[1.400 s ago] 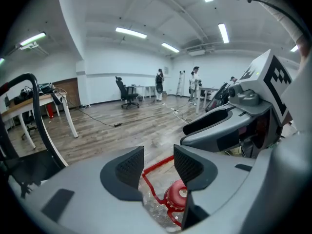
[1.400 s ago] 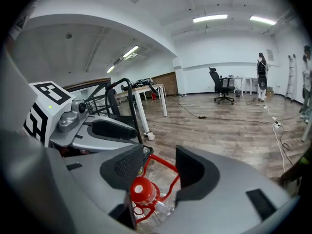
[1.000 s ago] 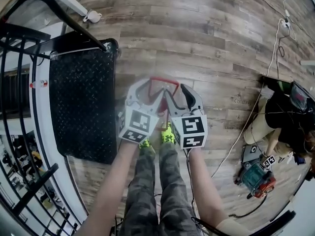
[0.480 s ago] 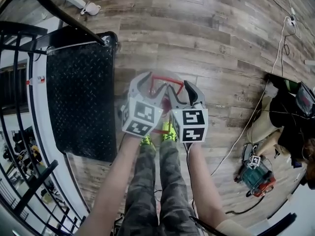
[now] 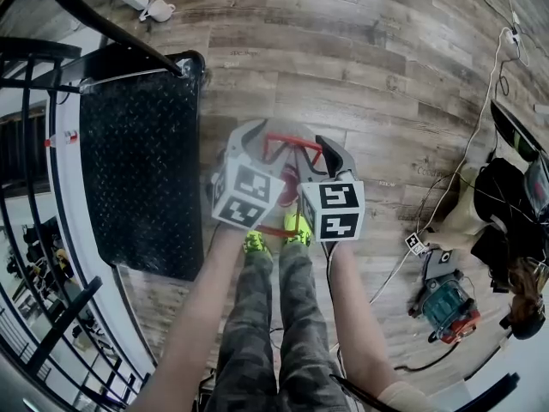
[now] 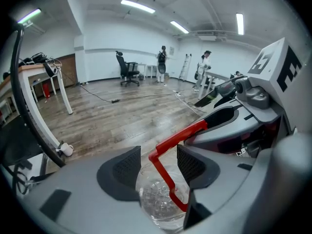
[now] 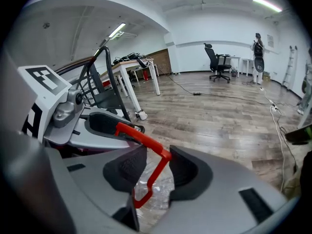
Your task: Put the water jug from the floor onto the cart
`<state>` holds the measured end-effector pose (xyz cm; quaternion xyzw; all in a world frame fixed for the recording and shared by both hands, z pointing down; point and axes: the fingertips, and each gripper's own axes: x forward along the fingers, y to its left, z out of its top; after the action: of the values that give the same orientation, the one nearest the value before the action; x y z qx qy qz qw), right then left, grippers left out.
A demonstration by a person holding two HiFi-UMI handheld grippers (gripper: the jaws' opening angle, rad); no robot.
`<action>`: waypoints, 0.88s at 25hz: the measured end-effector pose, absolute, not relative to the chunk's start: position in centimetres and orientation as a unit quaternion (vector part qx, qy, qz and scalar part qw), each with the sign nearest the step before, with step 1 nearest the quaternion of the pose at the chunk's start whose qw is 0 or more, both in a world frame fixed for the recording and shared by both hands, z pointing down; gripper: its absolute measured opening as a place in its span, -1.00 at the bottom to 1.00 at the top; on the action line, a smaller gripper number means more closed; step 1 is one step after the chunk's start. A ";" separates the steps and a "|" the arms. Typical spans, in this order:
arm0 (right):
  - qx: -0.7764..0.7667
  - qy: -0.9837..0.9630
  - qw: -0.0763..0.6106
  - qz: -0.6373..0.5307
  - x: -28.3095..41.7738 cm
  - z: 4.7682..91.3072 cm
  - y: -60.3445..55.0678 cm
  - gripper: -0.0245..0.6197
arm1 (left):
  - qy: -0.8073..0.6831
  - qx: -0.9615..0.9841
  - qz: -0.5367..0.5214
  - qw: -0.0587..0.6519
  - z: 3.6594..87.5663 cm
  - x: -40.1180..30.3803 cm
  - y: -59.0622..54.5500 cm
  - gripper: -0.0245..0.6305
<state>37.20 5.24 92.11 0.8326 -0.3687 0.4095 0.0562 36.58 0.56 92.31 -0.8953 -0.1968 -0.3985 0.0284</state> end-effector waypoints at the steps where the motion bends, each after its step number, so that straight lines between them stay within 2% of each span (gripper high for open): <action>1: 0.832 -0.371 0.057 0.408 37.2 92.1 5.1 -0.48 | -0.196 -0.895 -0.399 0.028 92.4 36.6 0.6 -0.28; 6: 0.829 -0.386 0.054 0.401 37.0 91.8 4.6 -0.49 | -0.192 -0.897 -0.398 0.026 92.2 36.5 0.5 -0.32; 8: 0.828 -0.392 0.054 0.397 36.8 91.5 4.7 -0.50 | -0.190 -0.900 -0.391 0.027 91.8 36.4 0.6 -0.48; 10: 0.828 -0.397 0.057 0.391 36.5 91.1 4.9 -0.51 | -0.191 -0.902 -0.387 0.030 91.4 36.1 0.7 -0.53; 22: 0.840 -0.412 0.055 0.348 34.1 87.2 5.5 -0.55 | -0.175 -0.911 -0.359 0.102 87.6 33.5 0.9 -0.65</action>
<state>34.12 5.47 87.24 0.8404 -0.4122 0.3476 0.0554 33.53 0.92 87.57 -0.9111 -0.1750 -0.3589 0.1023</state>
